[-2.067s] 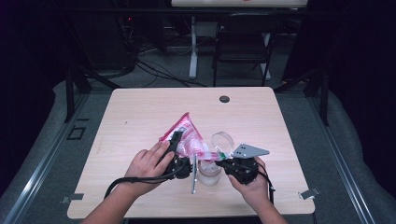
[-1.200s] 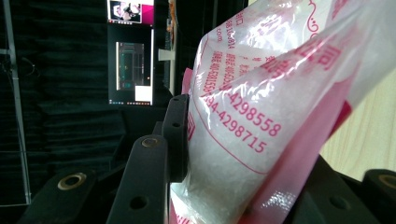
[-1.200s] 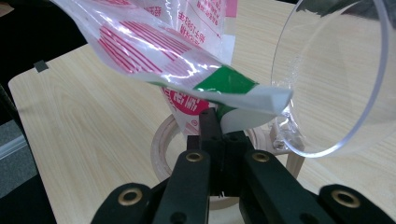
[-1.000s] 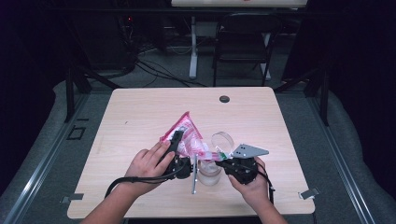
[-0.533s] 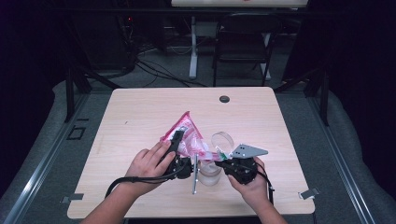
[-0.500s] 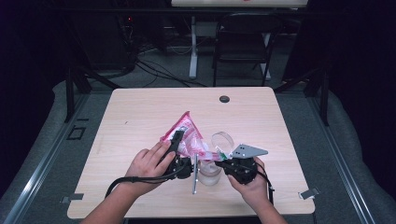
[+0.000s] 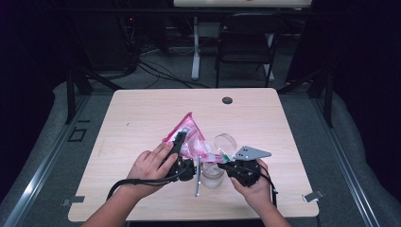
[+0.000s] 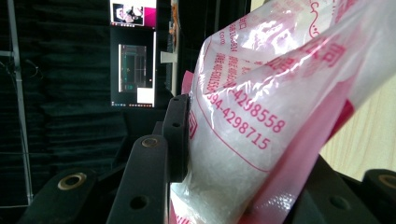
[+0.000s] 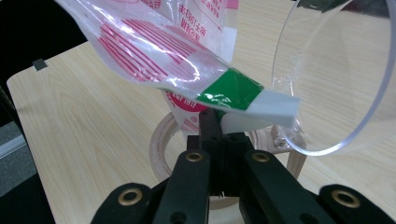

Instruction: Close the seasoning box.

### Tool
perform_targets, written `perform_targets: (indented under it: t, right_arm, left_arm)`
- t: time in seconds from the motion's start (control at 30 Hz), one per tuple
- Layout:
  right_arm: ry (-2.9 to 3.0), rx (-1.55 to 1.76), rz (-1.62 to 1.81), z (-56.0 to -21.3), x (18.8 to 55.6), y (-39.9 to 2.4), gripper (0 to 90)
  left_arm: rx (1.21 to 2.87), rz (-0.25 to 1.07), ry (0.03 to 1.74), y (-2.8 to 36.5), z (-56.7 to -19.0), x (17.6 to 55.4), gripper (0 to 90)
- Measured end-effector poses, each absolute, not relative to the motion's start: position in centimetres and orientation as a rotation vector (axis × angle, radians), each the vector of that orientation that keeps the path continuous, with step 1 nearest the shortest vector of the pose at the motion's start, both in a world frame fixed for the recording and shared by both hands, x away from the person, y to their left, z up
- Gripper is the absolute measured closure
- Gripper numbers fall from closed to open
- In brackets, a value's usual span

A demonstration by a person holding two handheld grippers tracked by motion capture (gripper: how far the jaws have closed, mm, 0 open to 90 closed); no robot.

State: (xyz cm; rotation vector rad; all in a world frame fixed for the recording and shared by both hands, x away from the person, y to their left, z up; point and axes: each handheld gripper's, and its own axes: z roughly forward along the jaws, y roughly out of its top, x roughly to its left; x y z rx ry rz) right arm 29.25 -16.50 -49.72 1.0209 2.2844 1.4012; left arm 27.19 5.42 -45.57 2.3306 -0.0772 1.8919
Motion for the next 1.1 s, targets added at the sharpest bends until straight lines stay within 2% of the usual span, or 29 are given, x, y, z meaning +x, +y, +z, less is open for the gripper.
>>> perform_targets:
  t: [1.1]
  right_arm:
    - [2.277,1.021,1.398,-49.6,29.16,-16.54,90.0]
  left_arm:
    - [2.341,1.868,-0.047,5.74,-45.74,27.36,67.9]
